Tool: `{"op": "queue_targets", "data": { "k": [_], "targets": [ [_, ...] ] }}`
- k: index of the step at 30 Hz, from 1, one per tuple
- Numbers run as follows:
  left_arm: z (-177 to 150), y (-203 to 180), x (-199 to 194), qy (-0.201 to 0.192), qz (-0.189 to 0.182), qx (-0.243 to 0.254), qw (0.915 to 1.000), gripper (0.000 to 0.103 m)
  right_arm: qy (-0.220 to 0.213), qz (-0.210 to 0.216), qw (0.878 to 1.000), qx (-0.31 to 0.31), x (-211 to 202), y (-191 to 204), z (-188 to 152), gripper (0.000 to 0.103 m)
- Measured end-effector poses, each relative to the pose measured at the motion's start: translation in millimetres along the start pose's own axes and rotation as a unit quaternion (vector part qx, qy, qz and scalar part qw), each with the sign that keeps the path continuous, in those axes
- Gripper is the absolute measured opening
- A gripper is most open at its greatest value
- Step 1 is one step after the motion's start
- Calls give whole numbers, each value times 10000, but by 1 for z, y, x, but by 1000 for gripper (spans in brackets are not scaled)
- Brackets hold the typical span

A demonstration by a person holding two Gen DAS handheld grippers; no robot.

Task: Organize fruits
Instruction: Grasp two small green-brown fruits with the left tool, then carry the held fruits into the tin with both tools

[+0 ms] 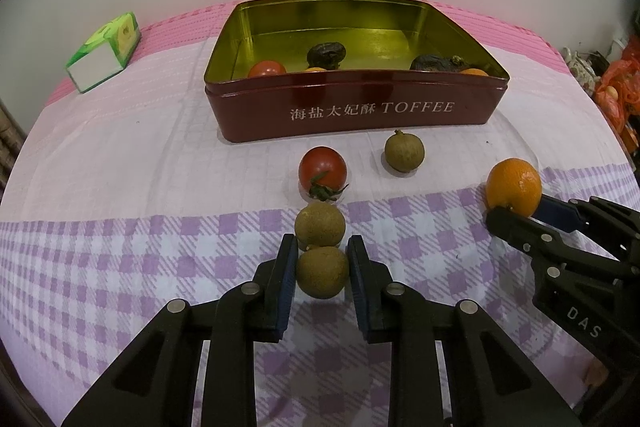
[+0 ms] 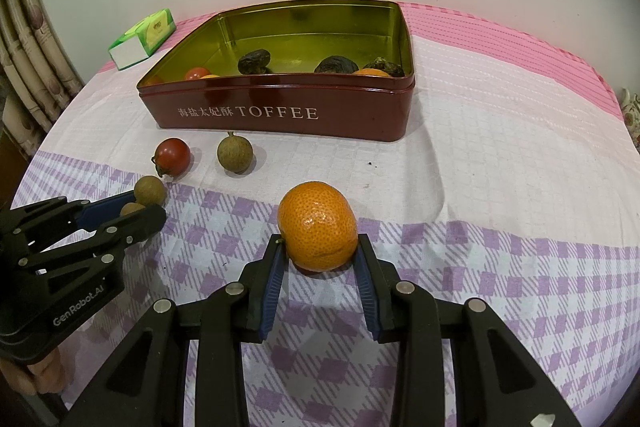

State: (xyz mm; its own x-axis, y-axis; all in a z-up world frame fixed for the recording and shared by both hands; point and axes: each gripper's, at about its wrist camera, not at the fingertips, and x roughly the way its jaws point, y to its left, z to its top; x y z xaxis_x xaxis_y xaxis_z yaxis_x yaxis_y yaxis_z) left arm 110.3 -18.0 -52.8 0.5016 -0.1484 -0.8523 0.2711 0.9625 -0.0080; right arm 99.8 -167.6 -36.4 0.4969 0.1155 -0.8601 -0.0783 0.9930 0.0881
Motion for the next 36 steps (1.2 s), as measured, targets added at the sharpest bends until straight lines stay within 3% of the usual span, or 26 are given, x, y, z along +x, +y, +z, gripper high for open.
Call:
{"op": "queue_targets", "data": {
  "k": [18, 36],
  "targets": [
    [4, 8, -8, -152, 3, -9, 9999, 27, -13, 25, 9999, 108, -2, -2, 2, 31],
    [31, 20, -26, -556, 109, 31, 9984, 27, -420, 48, 9991, 25, -31, -1, 33, 31]
  ]
}}
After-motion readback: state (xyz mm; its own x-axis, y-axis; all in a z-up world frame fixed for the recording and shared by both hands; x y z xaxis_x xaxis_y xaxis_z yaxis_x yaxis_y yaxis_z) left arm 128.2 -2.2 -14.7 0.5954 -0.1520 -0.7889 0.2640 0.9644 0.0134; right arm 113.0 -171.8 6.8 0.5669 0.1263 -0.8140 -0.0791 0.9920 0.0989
